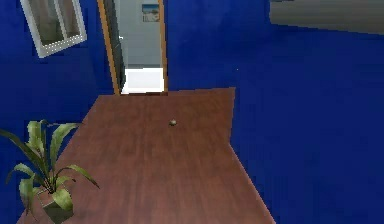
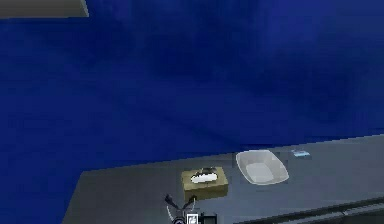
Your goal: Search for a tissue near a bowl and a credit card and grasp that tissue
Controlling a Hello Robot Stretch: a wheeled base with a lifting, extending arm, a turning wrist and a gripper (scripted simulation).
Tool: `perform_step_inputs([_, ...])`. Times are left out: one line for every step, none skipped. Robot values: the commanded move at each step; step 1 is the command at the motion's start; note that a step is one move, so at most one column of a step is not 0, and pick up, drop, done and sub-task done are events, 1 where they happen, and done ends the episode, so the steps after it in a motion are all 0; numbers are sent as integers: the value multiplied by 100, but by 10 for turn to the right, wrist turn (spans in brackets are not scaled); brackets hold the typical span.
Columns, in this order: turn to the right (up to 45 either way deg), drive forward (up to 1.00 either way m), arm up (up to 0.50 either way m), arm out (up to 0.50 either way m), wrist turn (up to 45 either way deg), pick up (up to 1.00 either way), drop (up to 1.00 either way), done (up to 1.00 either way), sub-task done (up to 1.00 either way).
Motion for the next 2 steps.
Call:
perform_step_inputs([0,0,0,0,0,100,0,0,0])
perform_step_inputs([0,0,10,0,0,0,0,0,0])
